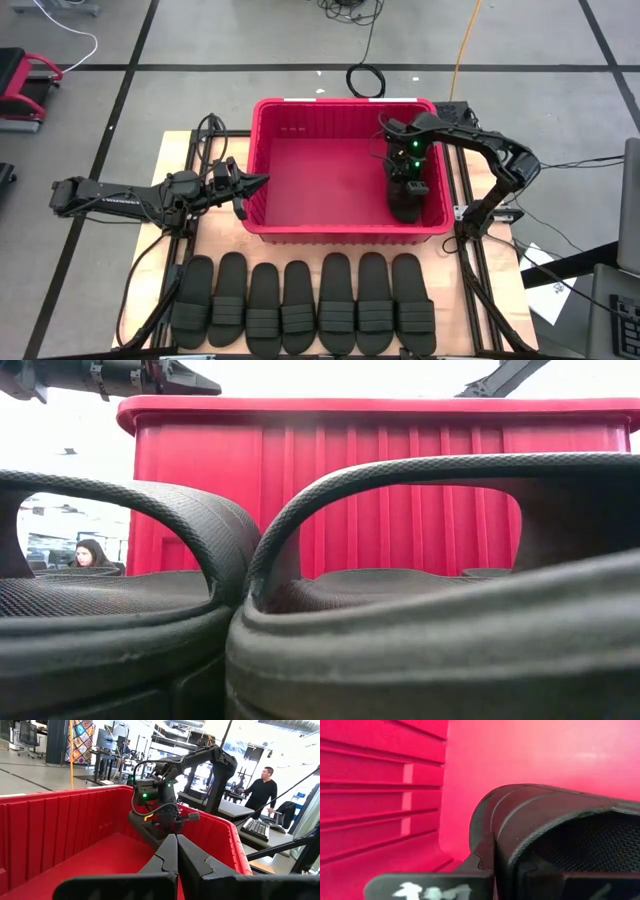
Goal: Pick and place slides into bin
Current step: Put the black slide into the red bin
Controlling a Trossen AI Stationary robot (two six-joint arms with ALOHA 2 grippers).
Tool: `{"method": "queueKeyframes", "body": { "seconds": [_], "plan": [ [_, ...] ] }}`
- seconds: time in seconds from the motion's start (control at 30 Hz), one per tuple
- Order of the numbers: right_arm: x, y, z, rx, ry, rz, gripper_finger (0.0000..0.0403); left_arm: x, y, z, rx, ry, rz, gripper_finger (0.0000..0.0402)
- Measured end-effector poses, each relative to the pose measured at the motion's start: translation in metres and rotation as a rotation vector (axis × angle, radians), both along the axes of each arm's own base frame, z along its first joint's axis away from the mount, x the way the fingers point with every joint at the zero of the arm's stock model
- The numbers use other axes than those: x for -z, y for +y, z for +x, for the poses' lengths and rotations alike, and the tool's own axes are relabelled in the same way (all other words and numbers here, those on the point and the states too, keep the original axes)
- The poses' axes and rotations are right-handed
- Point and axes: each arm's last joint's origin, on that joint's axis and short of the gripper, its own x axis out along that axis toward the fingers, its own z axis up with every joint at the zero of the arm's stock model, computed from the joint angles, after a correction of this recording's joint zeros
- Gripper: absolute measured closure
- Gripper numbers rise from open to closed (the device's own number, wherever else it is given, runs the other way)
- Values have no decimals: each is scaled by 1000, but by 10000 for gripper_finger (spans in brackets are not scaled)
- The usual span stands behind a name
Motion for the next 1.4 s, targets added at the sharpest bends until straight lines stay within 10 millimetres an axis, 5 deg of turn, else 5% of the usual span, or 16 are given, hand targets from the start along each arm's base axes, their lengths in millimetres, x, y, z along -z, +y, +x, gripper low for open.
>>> {"method": "queueKeyframes", "body": {
  "seconds": [0.77, 1.4],
  "plan": [
    [33, -2, -3, 26, -14, -117, 394, 0, 0, 0, 0, -1, -1, 401],
    [34, -6, -2, 64, 47, -197, 239, 2, 0, 0, 0, 22, -1, 401]
  ]
}}
